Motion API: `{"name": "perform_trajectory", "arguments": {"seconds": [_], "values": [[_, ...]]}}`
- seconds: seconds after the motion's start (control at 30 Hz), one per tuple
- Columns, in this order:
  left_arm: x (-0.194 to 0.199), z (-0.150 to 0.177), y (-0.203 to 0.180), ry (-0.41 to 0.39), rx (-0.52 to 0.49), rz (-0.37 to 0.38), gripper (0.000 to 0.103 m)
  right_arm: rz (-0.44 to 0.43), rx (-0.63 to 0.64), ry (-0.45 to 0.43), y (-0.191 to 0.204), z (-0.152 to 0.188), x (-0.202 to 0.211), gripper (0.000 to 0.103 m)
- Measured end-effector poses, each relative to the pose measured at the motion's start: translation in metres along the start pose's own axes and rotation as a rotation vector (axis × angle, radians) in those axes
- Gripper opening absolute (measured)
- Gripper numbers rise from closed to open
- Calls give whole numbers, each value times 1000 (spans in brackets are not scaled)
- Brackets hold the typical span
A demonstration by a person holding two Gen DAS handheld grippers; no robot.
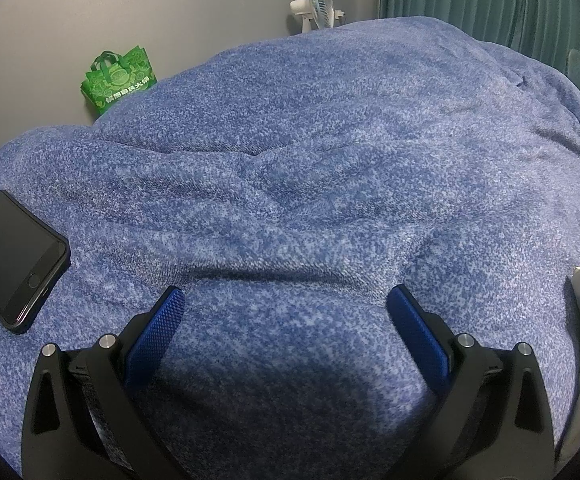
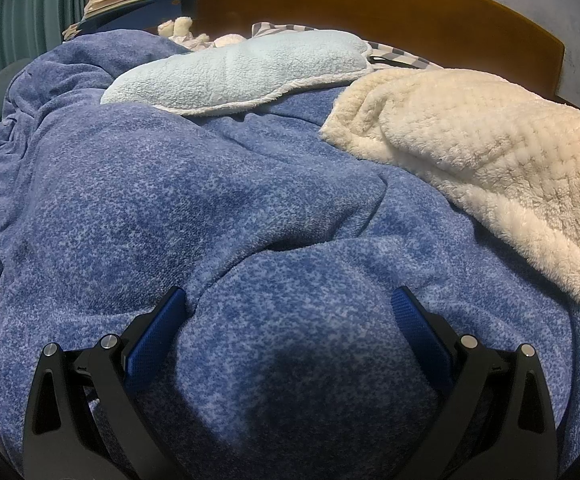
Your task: Fold large clothes
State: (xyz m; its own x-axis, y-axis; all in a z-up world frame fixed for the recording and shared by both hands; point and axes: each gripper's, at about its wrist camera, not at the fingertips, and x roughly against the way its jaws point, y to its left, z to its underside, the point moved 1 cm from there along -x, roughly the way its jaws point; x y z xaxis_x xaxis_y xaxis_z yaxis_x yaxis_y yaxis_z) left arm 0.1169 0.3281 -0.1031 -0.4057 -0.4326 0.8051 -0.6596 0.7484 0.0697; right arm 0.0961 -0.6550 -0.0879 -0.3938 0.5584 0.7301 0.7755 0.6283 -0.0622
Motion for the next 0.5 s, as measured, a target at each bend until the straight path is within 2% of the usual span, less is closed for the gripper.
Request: {"name": "perform_trajectory", "arguments": {"seconds": [0.5], "values": [[0, 2, 1, -2, -1, -5, 97, -2, 2, 0, -1, -2, -2, 97]]}}
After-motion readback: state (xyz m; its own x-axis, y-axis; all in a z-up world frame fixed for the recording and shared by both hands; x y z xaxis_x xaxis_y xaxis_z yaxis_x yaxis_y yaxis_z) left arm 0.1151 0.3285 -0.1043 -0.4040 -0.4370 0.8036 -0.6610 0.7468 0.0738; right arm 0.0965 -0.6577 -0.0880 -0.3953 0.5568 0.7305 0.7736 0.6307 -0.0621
